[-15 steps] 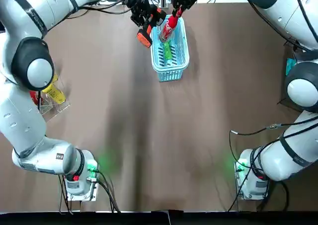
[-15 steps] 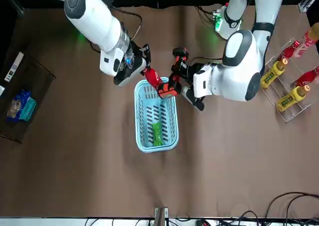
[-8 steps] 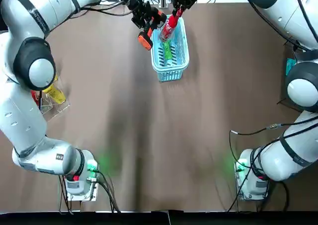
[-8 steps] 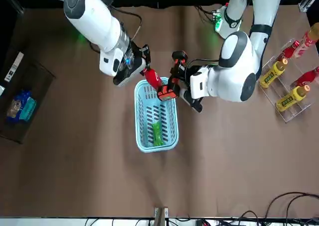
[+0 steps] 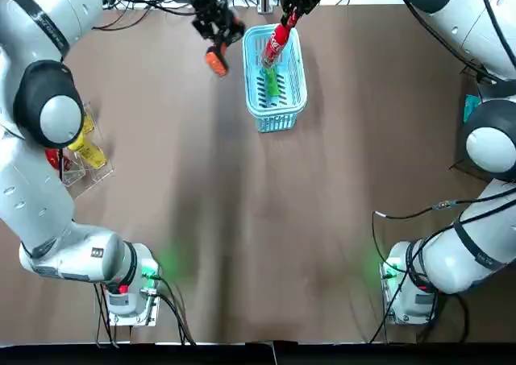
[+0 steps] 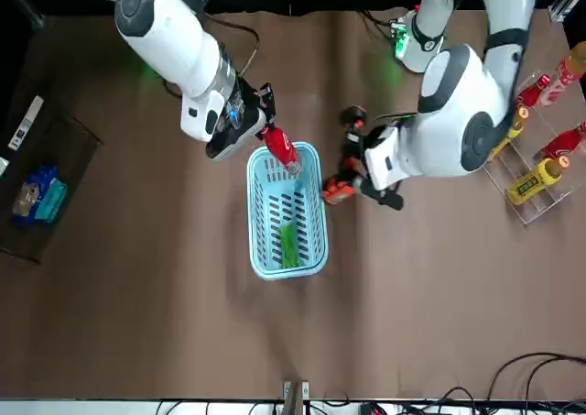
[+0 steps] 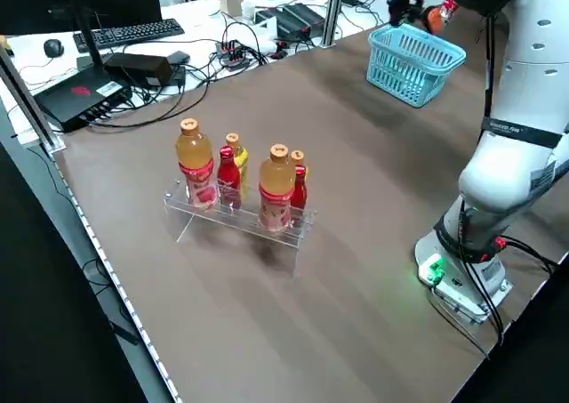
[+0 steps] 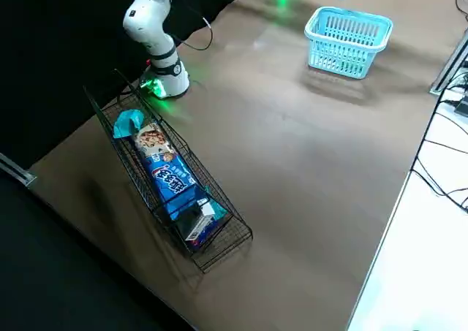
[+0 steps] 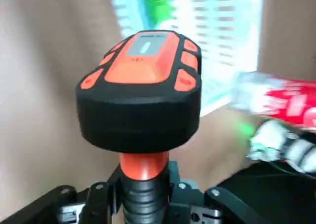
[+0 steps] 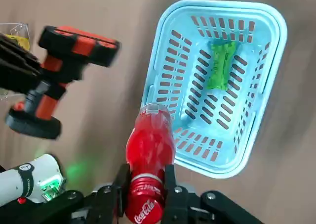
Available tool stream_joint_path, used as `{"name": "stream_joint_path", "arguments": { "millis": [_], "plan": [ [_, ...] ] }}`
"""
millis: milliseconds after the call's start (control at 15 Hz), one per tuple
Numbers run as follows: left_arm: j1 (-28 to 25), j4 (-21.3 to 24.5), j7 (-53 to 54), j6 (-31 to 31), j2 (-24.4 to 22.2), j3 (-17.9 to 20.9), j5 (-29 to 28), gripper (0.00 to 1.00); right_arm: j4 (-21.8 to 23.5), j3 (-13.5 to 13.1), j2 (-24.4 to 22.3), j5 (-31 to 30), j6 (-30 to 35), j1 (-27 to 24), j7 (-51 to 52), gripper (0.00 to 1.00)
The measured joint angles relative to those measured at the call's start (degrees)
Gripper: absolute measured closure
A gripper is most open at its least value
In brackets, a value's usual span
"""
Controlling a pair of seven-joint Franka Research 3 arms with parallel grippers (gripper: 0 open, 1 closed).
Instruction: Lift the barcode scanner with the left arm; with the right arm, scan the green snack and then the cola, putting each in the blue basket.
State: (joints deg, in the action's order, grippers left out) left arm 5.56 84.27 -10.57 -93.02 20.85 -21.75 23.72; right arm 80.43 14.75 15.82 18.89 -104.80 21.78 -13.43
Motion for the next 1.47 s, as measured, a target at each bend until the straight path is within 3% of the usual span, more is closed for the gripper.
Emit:
{"name": "stream_joint_path", "arguments": {
  "millis": [267, 467, 667, 1133, 1467],
  "plan": [
    [-2.1, 0.2, -4.3, 3.4, 0.0, 0.3, -15.3, 0.63, 0.3, -0.2, 1.1, -1.3, 0.2, 0.2, -1.4, 0.68],
    [-2.8, 0.8, -10.1, 3.5, 1.2, 0.5, -25.4, 0.63, 0.5, -0.1, 4.6, -6.2, 0.0, 1.7, -3.1, 0.68],
    [-3.1, 1.3, -12.0, 2.5, 5.4, 1.1, -33.4, 0.63, 0.5, -0.1, 9.5, -10.5, -2.8, 2.8, -5.2, 0.68],
    [-3.6, 3.5, -12.4, -13.1, 14.4, 4.8, -39.5, 0.63, 0.5, -0.1, 18.4, -20.7, -10.1, 7.0, -13.6, 0.68],
    [-3.6, 5.8, -12.4, -18.8, 16.7, 4.9, -40.7, 0.63, 0.5, -0.1, 20.1, -23.8, -10.1, 8.5, -18.7, 0.68]
  ]
}}
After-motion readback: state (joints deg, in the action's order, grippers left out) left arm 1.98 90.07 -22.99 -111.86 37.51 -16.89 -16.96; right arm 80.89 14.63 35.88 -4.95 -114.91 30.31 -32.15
